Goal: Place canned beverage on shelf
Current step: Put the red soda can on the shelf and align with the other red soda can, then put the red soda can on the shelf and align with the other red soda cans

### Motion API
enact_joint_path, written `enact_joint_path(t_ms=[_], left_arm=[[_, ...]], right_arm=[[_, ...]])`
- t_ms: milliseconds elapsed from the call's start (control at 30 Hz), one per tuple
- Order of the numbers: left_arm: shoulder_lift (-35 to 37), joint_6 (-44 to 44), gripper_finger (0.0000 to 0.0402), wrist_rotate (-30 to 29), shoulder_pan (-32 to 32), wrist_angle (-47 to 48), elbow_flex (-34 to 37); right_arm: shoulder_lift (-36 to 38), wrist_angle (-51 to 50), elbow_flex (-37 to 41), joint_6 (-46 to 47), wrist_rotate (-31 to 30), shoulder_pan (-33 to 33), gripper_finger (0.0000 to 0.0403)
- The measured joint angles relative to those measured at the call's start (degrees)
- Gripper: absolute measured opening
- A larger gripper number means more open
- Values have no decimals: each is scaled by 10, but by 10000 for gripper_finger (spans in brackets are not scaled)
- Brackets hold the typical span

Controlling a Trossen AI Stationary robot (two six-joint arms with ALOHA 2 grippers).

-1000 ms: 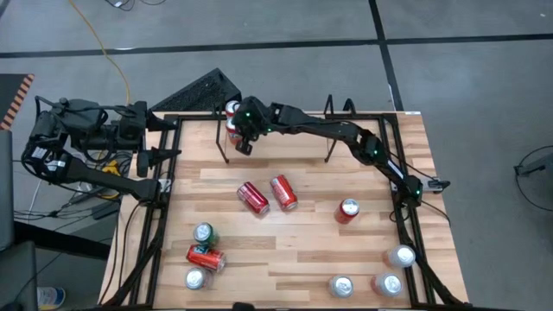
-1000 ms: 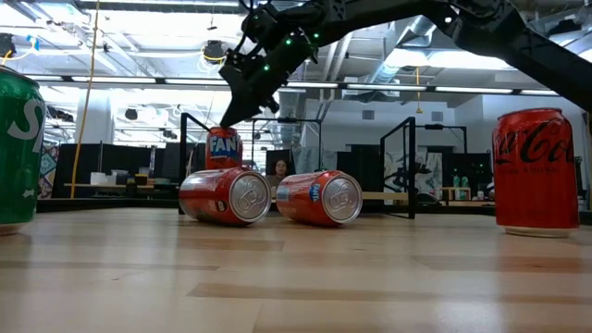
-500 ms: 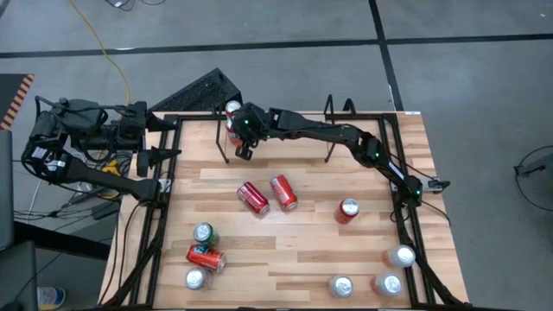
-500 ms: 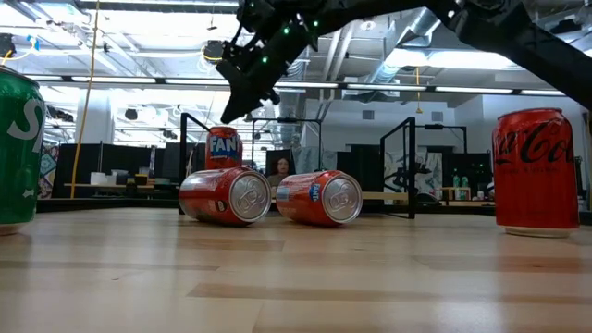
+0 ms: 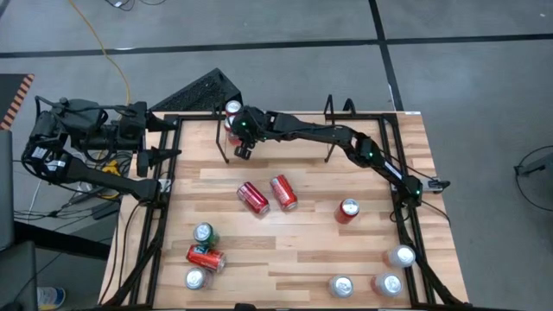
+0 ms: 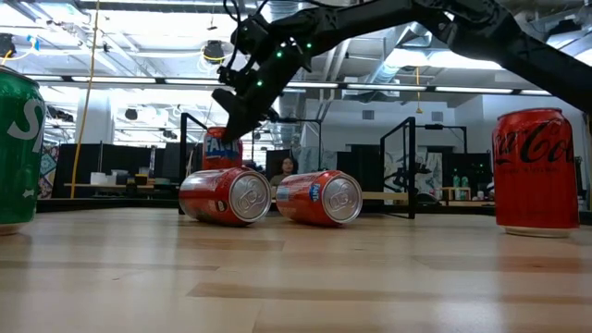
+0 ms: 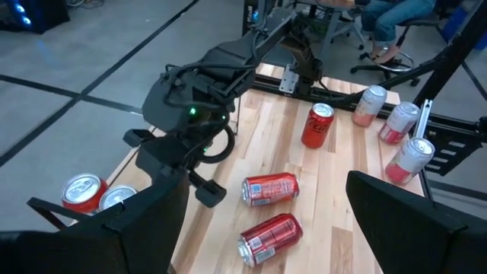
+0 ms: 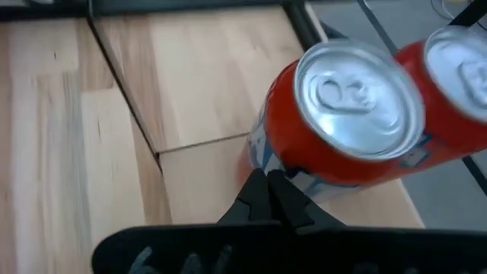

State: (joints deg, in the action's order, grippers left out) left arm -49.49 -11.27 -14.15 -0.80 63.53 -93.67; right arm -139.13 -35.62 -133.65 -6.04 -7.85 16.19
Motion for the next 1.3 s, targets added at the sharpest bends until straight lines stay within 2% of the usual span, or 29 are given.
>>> enact_joint_path(t_ms=[400,600,833,933,1067,1200,1300], left_arm=[[0,-15,341,-1,0,11,0],[1,-16,341,9,0,4,32],[0,-42,341,98,-3,-28,139],[-1,-51,341,128,-26,-61,184],[-2,-65,341,125,-84,-99,223],[-9,-83,341,88,-165,-120,233],[-19,-112,341,44,-232,-128,238]], right_arm=[[18,-34,-12,0,3,-20,0],[104,-56,-10,-7,0,-48,0],[233,-130,-10,-18,-3,-107,0],[296,-208,-10,-14,-48,-142,0],[363,-355,-10,47,-152,-203,0],[403,-530,-10,192,-223,-270,0],[430,-530,24,272,-245,-329,0]])
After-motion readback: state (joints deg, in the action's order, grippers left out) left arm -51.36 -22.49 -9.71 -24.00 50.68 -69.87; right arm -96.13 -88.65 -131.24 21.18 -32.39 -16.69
